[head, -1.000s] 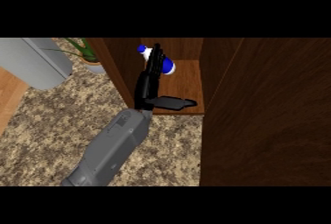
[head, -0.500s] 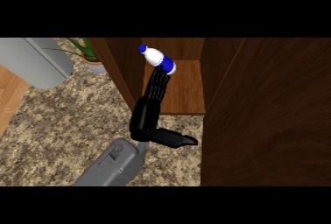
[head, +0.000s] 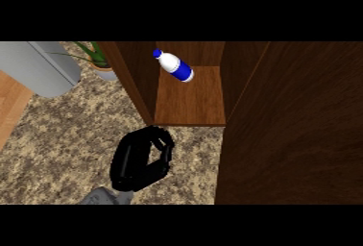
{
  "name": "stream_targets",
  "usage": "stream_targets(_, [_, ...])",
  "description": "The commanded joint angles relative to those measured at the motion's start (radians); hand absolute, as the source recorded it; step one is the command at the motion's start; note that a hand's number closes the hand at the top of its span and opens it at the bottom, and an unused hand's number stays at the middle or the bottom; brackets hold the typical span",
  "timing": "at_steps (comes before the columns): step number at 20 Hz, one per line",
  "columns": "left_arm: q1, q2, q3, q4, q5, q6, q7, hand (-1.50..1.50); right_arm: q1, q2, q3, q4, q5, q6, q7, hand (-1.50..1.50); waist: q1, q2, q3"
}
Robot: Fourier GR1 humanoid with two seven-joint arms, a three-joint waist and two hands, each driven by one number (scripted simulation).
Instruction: Pick up the bottled water, place it into the cabinet and close the cabinet
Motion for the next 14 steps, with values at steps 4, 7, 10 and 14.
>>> stream_targets(4, [0.163,0.165,0.108,-0.166,0.059,-0.05,-0.003,-1.5,0.051,-0.085,0.097,-0.181,0.158,0.101,-0.019,1.5,-0.012,-0.004,-0.002])
stream_targets(7, [0.24,0.166,0.094,-0.22,0.061,-0.042,-0.016,-1.5,0.035,-0.098,0.112,-0.213,0.157,0.098,-0.01,1.5,-0.008,0.001,-0.002])
stream_targets(10, [0.32,0.239,0.143,-0.344,0.112,-0.062,0.008,-1.5,0.049,-0.125,0.17,-0.22,0.178,0.115,0.007,1.5,0.003,-0.004,-0.002])
stream_targets(14, [0.36,0.253,0.205,-0.323,0.171,-0.106,-0.008,-1.5,0.023,-0.168,0.318,-0.24,0.232,0.156,0.064,1.5,-0.004,-0.005,-0.006])
